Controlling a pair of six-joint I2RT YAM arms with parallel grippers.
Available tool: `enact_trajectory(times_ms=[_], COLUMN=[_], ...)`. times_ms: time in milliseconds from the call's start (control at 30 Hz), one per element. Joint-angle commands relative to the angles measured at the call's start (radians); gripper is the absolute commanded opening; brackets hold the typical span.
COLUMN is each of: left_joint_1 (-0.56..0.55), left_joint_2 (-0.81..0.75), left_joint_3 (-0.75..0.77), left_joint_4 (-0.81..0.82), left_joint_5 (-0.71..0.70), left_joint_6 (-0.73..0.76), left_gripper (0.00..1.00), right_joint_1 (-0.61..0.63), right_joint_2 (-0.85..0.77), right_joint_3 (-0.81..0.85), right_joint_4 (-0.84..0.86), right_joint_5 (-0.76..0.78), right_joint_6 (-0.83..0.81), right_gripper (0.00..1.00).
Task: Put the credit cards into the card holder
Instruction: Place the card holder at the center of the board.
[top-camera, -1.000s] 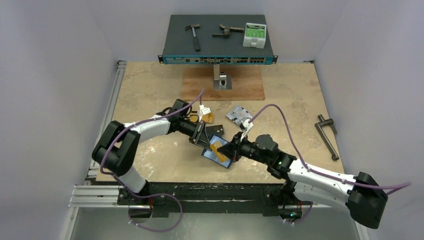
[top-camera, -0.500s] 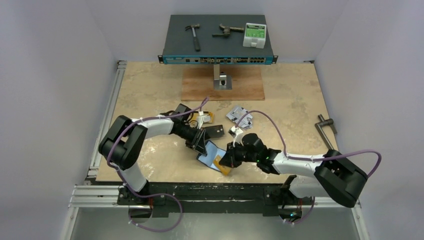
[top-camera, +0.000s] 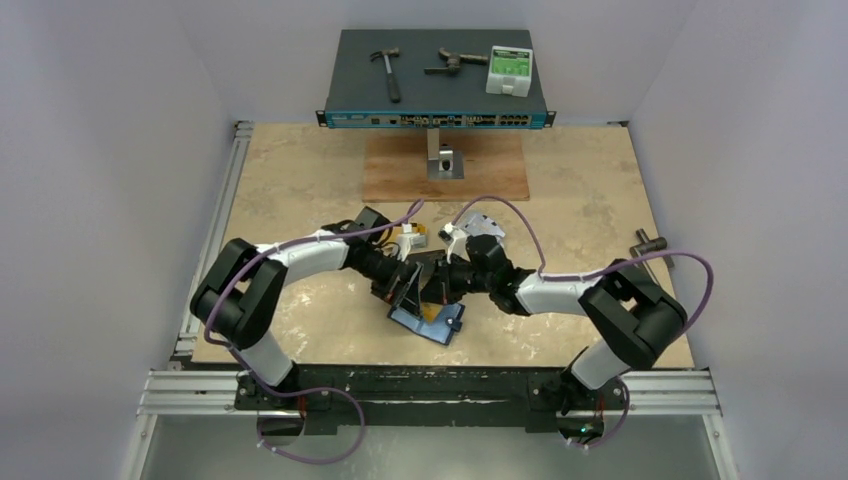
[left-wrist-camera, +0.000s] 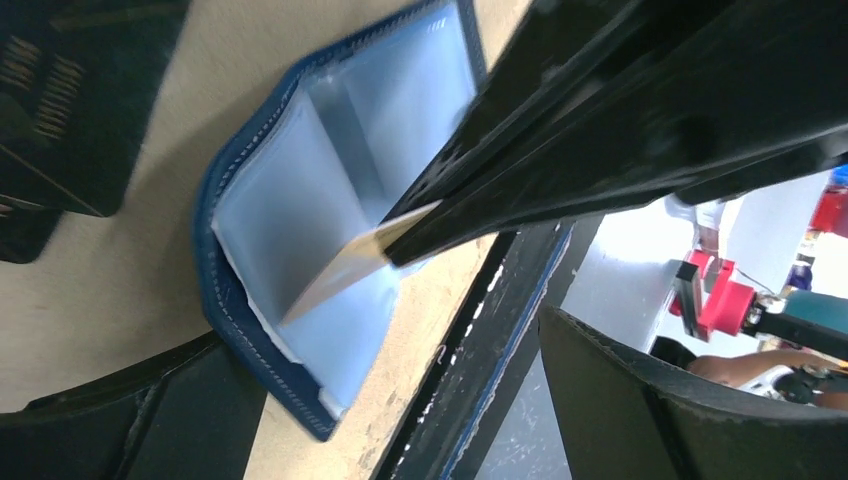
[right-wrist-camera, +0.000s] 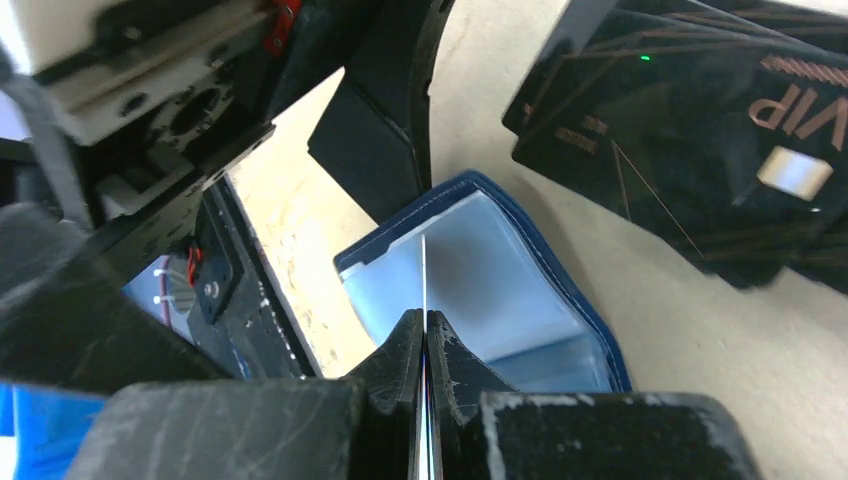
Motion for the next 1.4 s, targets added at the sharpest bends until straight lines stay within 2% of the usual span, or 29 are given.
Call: enact_trajectory(times_ms=[0, 200, 333, 467, 633, 733, 900, 1033, 1200, 1367], left_joint_1=[0.018, 0.030, 0.033, 0.041, 0.063, 0.061, 0.064, 0.063, 0.051, 0.031], left_joint_2=[-0.077, -0.160, -0.195, -0.162, -0.085, -0.060, -0.016, 0.025, 0.080, 0.079], left_joint_3=[0.137, 0.248, 0.237, 0.191, 0.208, 0.252, 0.324, 0.334, 0.340, 0.324], left_joint_4=[-0.165, -0.396, -0.450, -0.415, -0.323, -0.361, -0.491, -0.611, -0.785, -0.766], left_joint_5=[-0.016, -0.185, -0.270, -0.334, -0.423, -0.389, -0.199, -0.081, -0.028, -0.023], left_joint_6=[0.165, 0.538, 0.725, 0.787, 0.731, 0.725, 0.726, 0.832, 0.990, 1.003], left_gripper=[1.00, 1.00, 1.00, 1.00, 1.00, 1.00, 1.00, 1.00, 1.00, 1.00], right_joint_1=[-0.003, -0.001, -0.002, -0.002, -0.001, 0.000, -0.001, 0.001, 0.008, 0.018], right_joint_2=[0.056, 0.064, 0.067, 0.094, 0.090, 0.075, 0.069, 0.101, 0.133, 0.164], right_joint_3=[0.075, 0.058, 0.051, 0.072, 0.083, 0.088, 0.121, 0.165, 0.181, 0.176], right_joint_4=[0.051, -0.020, -0.053, -0.040, -0.002, 0.015, 0.052, 0.069, 0.070, 0.049], right_joint_5=[-0.069, -0.065, -0.036, -0.026, -0.025, -0.026, -0.028, -0.040, -0.049, -0.050], right_joint_6=[-0.018, -0.060, -0.081, -0.082, -0.053, -0.043, -0.019, -0.003, -0.003, 0.000], right_gripper=[0.00, 0.00, 0.00, 0.00, 0.00, 0.00, 0.00, 0.00, 0.00, 0.00])
